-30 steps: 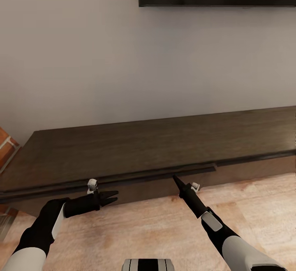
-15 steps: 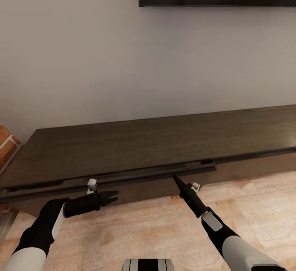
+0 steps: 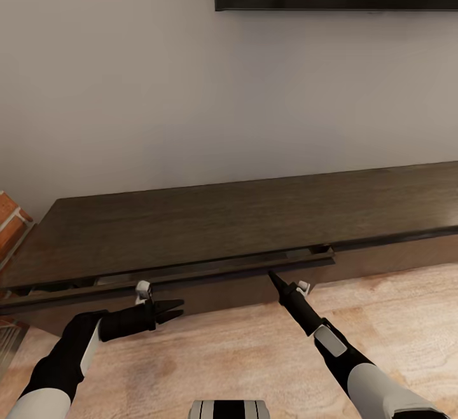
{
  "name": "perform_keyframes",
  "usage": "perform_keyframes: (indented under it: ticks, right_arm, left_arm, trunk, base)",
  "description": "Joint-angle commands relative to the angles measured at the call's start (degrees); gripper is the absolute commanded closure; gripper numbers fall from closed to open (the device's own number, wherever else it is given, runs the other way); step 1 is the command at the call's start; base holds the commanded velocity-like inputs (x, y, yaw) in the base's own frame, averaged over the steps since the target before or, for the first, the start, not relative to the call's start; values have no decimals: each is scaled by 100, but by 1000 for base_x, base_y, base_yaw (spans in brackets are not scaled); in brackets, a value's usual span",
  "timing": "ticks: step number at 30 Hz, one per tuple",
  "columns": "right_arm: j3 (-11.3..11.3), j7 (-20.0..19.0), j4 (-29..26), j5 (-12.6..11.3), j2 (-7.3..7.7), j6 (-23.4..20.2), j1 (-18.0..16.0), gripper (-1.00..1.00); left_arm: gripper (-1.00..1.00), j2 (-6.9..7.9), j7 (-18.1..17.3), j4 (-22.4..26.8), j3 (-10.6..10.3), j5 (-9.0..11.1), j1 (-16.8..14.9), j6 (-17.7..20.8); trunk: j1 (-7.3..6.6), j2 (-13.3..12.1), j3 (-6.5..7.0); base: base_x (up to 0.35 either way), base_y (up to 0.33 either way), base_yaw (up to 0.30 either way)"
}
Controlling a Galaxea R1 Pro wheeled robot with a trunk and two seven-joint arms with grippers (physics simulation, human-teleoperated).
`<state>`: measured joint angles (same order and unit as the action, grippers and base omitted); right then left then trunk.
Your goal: Place each of the two pumpkins and all three candles from the living room inside a cabinet in the living room (use any cabinet), then make sure every cabinet is closed, and position the cauldron so it is next to a table in the living room.
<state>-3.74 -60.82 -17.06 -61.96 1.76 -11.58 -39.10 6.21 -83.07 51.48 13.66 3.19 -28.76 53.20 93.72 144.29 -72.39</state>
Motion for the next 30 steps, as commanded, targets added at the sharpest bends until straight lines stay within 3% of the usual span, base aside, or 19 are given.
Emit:
perform_keyframes:
  ticks: [1, 6, 22, 23, 30]
  right_arm:
    - [-5, 9, 37, -85, 24, -33, -2, 100]
    - [-101, 49, -16, -88, 42, -13, -2, 100]
    - [14, 88, -35, -86, 43, -14, -2, 100]
    - [280, 88, 152, -85, 43, -15, -2, 100]
    - [278, 92, 150, -86, 43, -11, -2, 100]
  left_arm:
    - [-100, -5, -50, 3, -1, 1, 0, 61]
    - [-100, -14, -126, 3, -3, -1, 3, 59]
    - [-100, -15, -131, 3, -4, -2, 2, 59]
    - [-100, -15, -131, 3, -4, -3, 3, 59]
    - [-100, -15, -131, 3, -4, -3, 2, 59]
  trunk:
    - [0, 1, -5]
    - [0, 1, -5]
    - [0, 1, -5]
    - [0, 1, -5]
    - [0, 1, -5]
  base:
    - [0, 0, 0]
    - [-53, 0, 0]
    - [-103, 0, 0]
    - [-90, 0, 0]
    - [-116, 0, 0]
